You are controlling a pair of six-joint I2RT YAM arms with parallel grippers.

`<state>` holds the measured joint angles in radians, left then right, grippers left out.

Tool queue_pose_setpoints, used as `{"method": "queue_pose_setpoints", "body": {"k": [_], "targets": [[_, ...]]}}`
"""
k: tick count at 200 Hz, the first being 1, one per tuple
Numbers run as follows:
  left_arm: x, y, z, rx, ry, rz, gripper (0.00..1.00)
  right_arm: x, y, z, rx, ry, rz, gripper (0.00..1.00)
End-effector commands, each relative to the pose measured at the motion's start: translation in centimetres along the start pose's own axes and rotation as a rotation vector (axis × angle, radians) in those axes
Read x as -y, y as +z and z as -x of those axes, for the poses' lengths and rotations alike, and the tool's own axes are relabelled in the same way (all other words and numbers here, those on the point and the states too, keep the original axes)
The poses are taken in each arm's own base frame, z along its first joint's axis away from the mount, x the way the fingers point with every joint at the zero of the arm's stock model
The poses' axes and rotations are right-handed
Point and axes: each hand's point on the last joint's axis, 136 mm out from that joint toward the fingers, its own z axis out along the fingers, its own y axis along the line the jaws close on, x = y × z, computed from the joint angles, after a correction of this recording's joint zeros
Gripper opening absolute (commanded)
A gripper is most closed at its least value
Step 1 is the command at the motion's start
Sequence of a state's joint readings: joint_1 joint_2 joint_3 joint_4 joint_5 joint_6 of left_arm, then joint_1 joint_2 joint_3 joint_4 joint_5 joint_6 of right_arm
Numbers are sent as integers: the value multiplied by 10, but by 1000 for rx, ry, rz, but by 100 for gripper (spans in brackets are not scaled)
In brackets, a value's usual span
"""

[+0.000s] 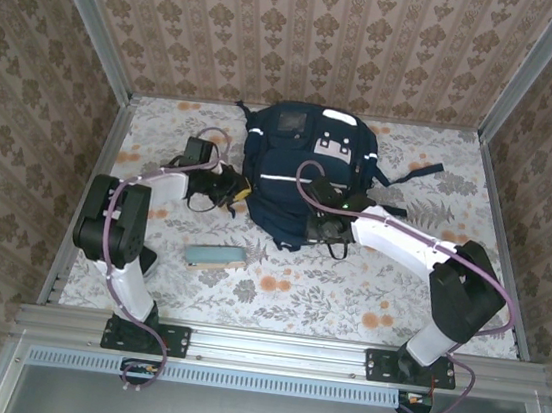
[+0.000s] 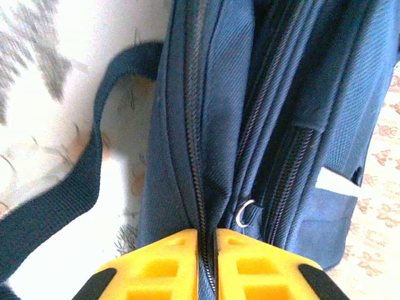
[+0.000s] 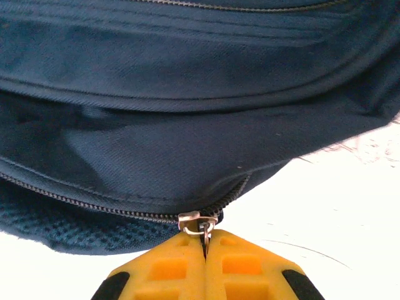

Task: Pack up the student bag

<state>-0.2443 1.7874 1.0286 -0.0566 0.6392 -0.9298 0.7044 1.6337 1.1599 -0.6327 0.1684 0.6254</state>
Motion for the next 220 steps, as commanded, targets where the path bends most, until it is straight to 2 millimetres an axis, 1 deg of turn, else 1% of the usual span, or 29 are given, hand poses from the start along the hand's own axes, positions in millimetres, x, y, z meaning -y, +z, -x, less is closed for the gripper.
{"method": "queue_pose_setpoints", "body": {"k": [1, 9, 14, 23, 30, 40, 55, 68, 88, 101, 118, 148, 162, 185, 204, 220], "targets": [[4, -37, 33, 134, 73, 53, 31, -50, -15, 11, 11, -114, 161, 0], [1, -46, 33, 149, 70, 70, 39, -66, -16, 17, 16, -121, 204, 0], [0, -52, 33, 159, 69, 77, 42, -76, -17, 21, 21, -121, 237, 0], [-3, -61, 31, 173, 60, 87, 48, -93, -17, 27, 17, -117, 292, 0], [-5, -67, 28, 183, 53, 93, 52, -112, -18, 38, 40, -106, 360, 0], [-9, -75, 22, 192, 37, 96, 56, -130, -17, 46, 43, -100, 420, 0], [-6, -84, 10, 189, 26, 71, 59, -154, -15, 56, 41, -102, 485, 0], [-3, -89, 0, 188, 10, 49, 61, -169, -11, 62, 40, -110, 518, 0], [-1, -94, -12, 186, -13, 25, 62, -186, -6, 65, 23, -118, 560, 0], [0, -92, -18, 174, -19, 16, 62, -190, -2, 64, 12, -118, 571, 0], [4, -84, -25, 143, -17, -4, 61, -192, 1, 60, -2, -116, 584, 0], [13, -61, -31, 81, -6, -24, 52, -188, 2, 53, -13, -116, 585, 0], [13, -51, -31, 67, -9, -17, 48, -185, 2, 50, -17, -115, 578, 0], [8, -39, -32, 51, -28, 4, 46, -182, 1, 48, -19, -115, 573, 0], [3, -32, -32, 41, -35, 16, 39, -180, 1, 46, -22, -116, 566, 0], [0, -30, -30, 47, -35, 28, 28, -172, 2, 42, -29, -119, 533, 0]]}}
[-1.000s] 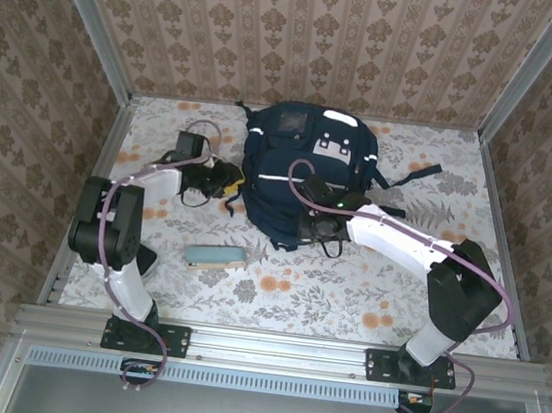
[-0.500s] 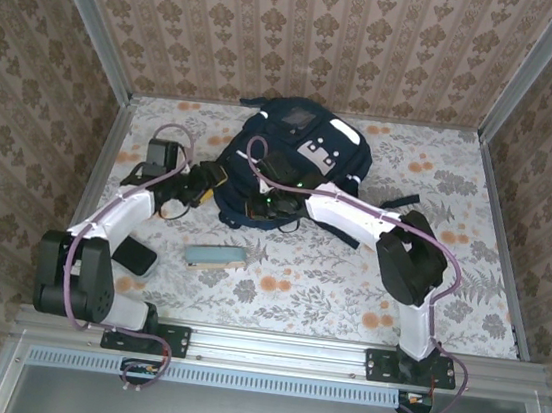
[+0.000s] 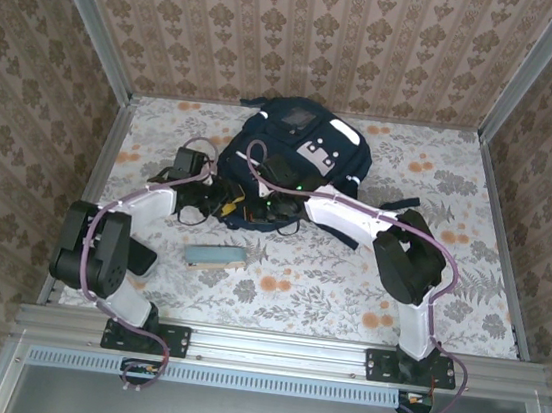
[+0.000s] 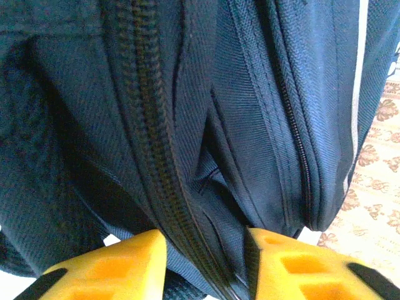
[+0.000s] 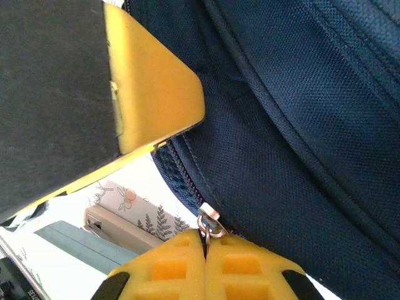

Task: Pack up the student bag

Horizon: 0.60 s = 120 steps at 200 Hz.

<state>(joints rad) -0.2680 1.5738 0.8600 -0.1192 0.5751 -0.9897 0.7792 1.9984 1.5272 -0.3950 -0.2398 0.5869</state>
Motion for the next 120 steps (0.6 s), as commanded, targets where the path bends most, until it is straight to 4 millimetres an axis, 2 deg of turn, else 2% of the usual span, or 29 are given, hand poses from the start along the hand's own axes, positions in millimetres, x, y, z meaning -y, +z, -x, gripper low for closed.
{"method": "queue_pose_setpoints", "body": {"k": [1, 26, 48, 52, 85, 120], "targets": [[13, 2, 9, 24, 20, -21, 27, -14, -19, 2, 25, -14, 29, 0], [6, -1, 14, 51, 36, 23, 9, 8, -31, -15, -14, -22, -61, 0], [4, -2, 16, 56, 68, 43, 1, 34, -47, -27, -1, -29, -169, 0], [4, -3, 16, 55, 71, 46, 0, 45, -50, -34, -21, -24, -208, 0], [11, -12, 19, 79, 90, 40, 0, 105, -77, -56, -13, -19, -460, 0], [17, -24, 22, 110, 99, 32, 0, 163, -103, -59, 52, 61, -667, 0]]}}
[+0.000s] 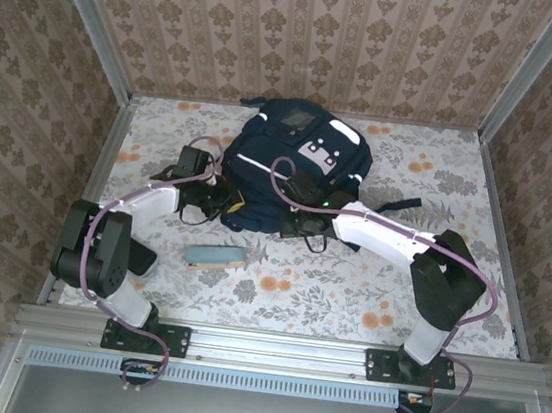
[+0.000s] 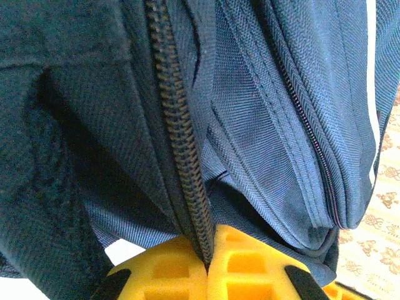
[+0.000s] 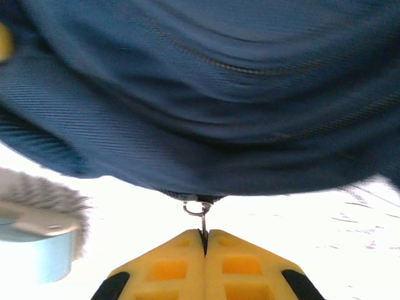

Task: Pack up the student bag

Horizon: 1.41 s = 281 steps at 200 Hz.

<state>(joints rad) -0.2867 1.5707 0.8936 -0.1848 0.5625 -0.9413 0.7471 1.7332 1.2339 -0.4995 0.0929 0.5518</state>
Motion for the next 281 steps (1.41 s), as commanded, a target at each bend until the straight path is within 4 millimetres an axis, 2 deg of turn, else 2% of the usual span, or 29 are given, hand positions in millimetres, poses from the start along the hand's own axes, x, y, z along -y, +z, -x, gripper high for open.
{"method": "queue_pose_setpoints", "body": {"k": [1, 43, 48, 72, 92, 113, 131, 142, 145, 156, 172, 182, 196, 224, 244, 253, 281], "targets": [[12, -25, 28, 129, 52, 8, 0, 82, -13, -21, -32, 44, -308, 0], [17, -32, 22, 126, 64, -11, 0, 123, 0, 0, 38, 208, -328, 0], [18, -33, 20, 121, 70, -17, 0, 126, 2, 9, 69, 229, -318, 0], [25, -35, 13, 100, 98, -40, 0, 145, 10, 24, 102, 302, -317, 0], [30, -32, 1, 62, 117, -52, 0, 154, 10, 31, 105, 334, -309, 0], [37, -29, -22, 42, 153, -40, 0, 157, 4, 28, 84, 335, -303, 0], [44, -28, -43, 18, 203, -17, 19, 165, -4, 20, 58, 330, -310, 1], [46, -29, -51, 8, 225, -8, 34, 172, -7, 15, 43, 333, -309, 5], [49, -26, -60, -10, 245, -8, 39, 174, -9, 13, 39, 335, -309, 6], [54, -27, -69, -26, 279, -8, 55, 180, -11, 11, 28, 346, -300, 14], [62, -33, -76, -43, 327, -8, 66, 187, -20, 5, 3, 357, -290, 41], [69, -36, -77, -36, 374, 0, 68, 186, -28, 9, 21, 364, -271, 54], [80, -41, -75, -14, 474, 30, 70, 186, -40, 17, 58, 378, -251, 63], [102, -35, -77, 4, 740, 127, 70, 184, -54, 30, 111, 429, -189, 69], [116, -18, -82, -2, 952, 198, 70, 183, -56, 29, 114, 478, -141, 72], [121, -9, -86, -12, 1045, 235, 71, 183, -57, 34, 142, 499, -113, 74], [137, 19, -98, -43, 1282, 295, 73, 194, -58, 28, 159, 577, -66, 80]]}}
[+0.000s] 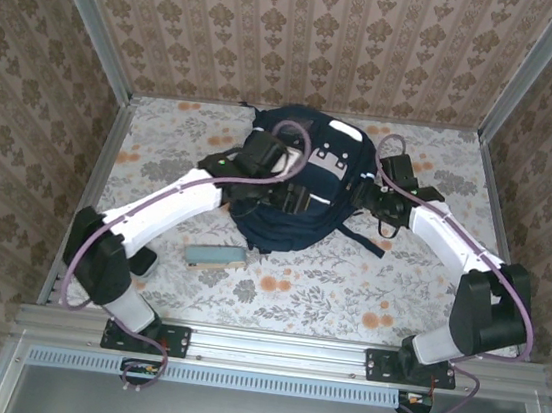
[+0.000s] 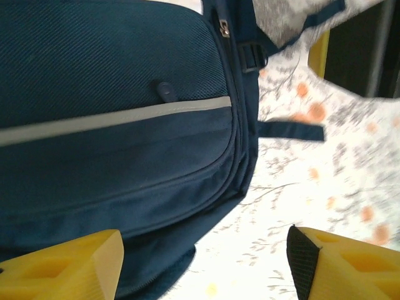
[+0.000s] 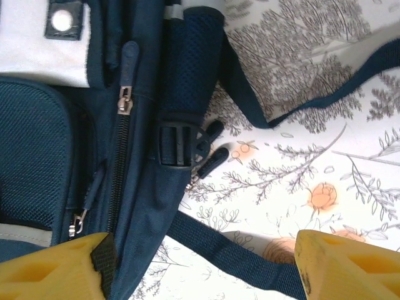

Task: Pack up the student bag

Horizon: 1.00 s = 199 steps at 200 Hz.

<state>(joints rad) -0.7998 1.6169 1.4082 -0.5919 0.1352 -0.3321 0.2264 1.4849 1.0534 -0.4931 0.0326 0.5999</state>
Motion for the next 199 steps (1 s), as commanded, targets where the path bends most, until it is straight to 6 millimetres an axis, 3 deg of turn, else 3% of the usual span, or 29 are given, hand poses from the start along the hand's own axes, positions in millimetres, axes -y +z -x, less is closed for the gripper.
{"method": "queue_pose_setpoints", "body": {"k": [1, 26, 73, 153, 169, 181, 199], "targets": [[-2, 19, -9, -84, 286, 119, 73, 4, -4, -2, -13, 84, 74, 81], [11, 45, -7, -121, 440, 144, 73, 17, -4, -3, -20, 156, 113, 82], [6, 88, -2, -203, 582, 236, 73, 36, 1, -11, -53, 216, 119, 82], [-4, 128, -8, -294, 685, 300, 68, 29, 9, -11, -93, 286, 180, 79], [-7, 129, -7, -293, 690, 324, 58, 28, 9, -9, -91, 287, 180, 79], [-7, 127, -2, -264, 684, 339, 43, 27, 9, -7, -89, 286, 182, 78], [0, 118, 9, -194, 676, 324, 32, 20, 11, -3, -106, 278, 210, 71]]}}
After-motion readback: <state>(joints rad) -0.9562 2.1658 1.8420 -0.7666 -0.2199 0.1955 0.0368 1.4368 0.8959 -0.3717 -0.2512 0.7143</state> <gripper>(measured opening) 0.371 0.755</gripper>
